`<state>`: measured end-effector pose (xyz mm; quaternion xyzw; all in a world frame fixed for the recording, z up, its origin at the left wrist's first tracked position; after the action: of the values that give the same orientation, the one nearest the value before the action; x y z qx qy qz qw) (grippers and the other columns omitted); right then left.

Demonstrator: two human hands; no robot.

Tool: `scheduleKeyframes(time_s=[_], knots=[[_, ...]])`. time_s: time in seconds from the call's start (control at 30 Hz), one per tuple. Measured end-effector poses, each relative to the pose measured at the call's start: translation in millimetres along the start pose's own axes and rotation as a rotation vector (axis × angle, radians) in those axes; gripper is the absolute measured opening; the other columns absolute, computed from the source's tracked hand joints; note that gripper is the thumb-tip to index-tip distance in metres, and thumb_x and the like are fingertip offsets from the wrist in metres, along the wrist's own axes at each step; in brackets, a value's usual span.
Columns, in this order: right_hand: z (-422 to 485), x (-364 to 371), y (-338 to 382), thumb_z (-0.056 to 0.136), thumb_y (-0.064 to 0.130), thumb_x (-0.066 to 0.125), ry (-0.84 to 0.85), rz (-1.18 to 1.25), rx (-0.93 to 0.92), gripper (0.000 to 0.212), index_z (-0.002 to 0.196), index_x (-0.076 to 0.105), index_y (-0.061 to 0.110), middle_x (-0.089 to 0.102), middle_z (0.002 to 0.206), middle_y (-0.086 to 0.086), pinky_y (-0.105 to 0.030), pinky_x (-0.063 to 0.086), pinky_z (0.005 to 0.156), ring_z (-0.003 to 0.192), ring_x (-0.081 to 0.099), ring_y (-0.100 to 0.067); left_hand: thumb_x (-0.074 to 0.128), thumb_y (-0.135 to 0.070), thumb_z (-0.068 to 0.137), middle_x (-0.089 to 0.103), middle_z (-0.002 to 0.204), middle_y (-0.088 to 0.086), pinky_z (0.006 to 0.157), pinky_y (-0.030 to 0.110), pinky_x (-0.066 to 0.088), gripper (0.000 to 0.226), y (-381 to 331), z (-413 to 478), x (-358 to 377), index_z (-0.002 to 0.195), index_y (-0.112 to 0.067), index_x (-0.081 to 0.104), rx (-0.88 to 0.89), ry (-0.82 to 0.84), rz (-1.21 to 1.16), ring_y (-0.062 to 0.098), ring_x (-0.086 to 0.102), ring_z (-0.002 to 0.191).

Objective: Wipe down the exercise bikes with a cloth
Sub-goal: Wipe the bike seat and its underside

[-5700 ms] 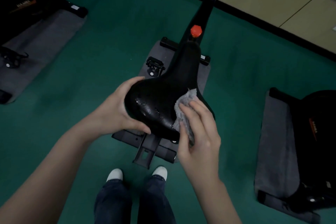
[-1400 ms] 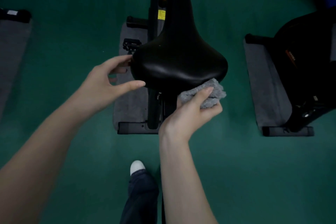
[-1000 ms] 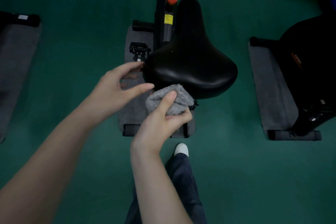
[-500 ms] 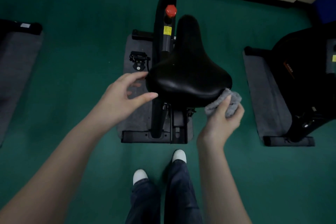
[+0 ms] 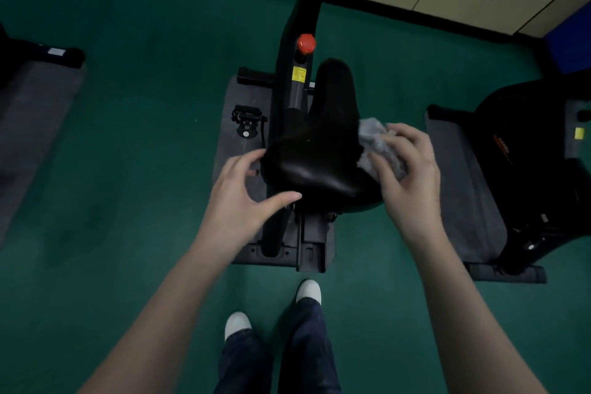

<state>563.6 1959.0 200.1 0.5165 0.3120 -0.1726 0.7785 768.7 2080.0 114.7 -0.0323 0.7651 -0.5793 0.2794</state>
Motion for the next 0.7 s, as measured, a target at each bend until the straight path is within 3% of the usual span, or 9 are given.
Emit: scheduleKeyframes(time_s=[0.27, 0.37, 0.57, 0.7], knots=[[17.6, 87.8, 80.7, 0.086, 0.01, 0.066, 0.487, -0.142, -0.403, 0.02, 0.104, 0.069, 0.002, 0.057, 0.113, -0.012, -0.015, 0.031, 0.096, 0.113, 0.045, -0.022, 0.066, -0.071, 0.045, 0.049, 0.117, -0.015, 0.097, 0.033, 0.046, 0.091, -0.5, 2.5, -0.3, 0.124, -0.028, 0.053, -0.014, -0.089, -0.055, 0.003, 0.054, 0.109], [30.8, 99.2, 82.9, 0.087, 0.009, 0.065, 0.571, -0.249, -0.479, 0.019, 0.102, 0.069, -0.001, 0.057, 0.109, -0.014, -0.023, 0.034, 0.094, 0.109, 0.045, -0.028, 0.065, -0.073, 0.044, 0.048, 0.115, -0.019, 0.097, 0.032, 0.046, 0.09, 0.6, 2.8, 0.1, 0.122, -0.031, 0.052, -0.012, -0.087, -0.059, 0.001, 0.054, 0.108], [51.5, 81.1, 56.8, 0.085, -0.001, 0.063, 0.423, -0.339, -0.378, 0.02, 0.105, 0.068, -0.001, 0.055, 0.111, -0.017, -0.023, 0.034, 0.091, 0.108, 0.045, -0.032, 0.065, -0.074, 0.044, 0.048, 0.118, -0.019, 0.099, 0.035, 0.045, 0.09, 0.6, 2.6, 0.4, 0.123, -0.033, 0.052, -0.019, -0.077, -0.053, 0.001, 0.052, 0.11], [41.2, 45.1, 30.7, 0.084, -0.003, 0.063, 0.188, -0.268, -0.231, 0.021, 0.104, 0.068, 0.0, 0.054, 0.108, -0.017, 0.0, 0.022, 0.086, 0.104, 0.046, -0.026, 0.065, -0.075, 0.045, 0.049, 0.12, -0.018, 0.099, 0.036, 0.046, 0.091, -0.1, 2.2, 0.3, 0.125, -0.033, 0.052, -0.021, -0.06, -0.036, 0.002, 0.052, 0.111]])
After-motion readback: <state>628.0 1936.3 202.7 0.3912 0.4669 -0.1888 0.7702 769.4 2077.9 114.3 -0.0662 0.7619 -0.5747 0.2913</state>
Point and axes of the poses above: each hand's wrist, its own z-axis towards the middle knuckle, its own x-axis out of the palm, y = z × x, the point moved 10 cm from there along z, towards the middle knuckle
